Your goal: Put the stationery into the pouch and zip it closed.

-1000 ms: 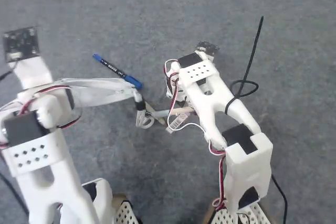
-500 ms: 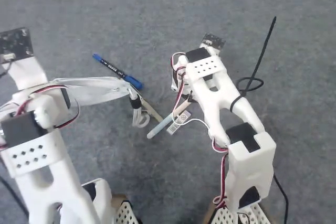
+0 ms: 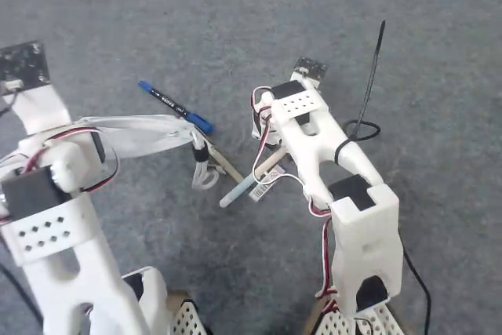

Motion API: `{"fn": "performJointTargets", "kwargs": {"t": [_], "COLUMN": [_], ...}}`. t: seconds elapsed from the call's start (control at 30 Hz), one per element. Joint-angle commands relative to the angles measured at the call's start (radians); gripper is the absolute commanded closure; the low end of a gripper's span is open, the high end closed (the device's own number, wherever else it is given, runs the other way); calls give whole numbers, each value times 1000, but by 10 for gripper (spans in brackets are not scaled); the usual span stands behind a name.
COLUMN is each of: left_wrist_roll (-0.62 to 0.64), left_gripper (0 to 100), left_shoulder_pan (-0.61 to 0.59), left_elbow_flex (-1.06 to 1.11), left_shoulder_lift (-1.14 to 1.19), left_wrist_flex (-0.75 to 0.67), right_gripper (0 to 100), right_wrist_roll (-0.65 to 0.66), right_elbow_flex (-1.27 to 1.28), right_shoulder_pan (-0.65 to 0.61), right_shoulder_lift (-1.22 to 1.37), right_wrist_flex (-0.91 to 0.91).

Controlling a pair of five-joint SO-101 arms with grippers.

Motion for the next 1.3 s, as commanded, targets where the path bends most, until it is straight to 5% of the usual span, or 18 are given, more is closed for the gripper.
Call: {"fn": "performJointTargets", "kwargs": {"t": [0.0, 0.13, 0.27, 1.27], "left_wrist_roll": [15, 15, 15, 17], "left_gripper": [990, 990, 989, 989], "left_shoulder_pan": [-6, -6, -6, -6], "left_elbow_flex": [-8, -8, -8, 1], "left_shoulder_lift": [-8, -8, -8, -3], "left_wrist_flex": [-37, -37, -37, -64], "right_gripper": [865, 881, 998, 992], "right_wrist_roll": [12, 12, 48, 160], "right_elbow_flex": [-51, -54, -78, -75], "right_shoulder_pan": [-1, 7, 7, 10], "right_shoulder_lift": [-1, 31, 42, -400], "right_wrist_flex": [-24, -24, -13, 358]}}
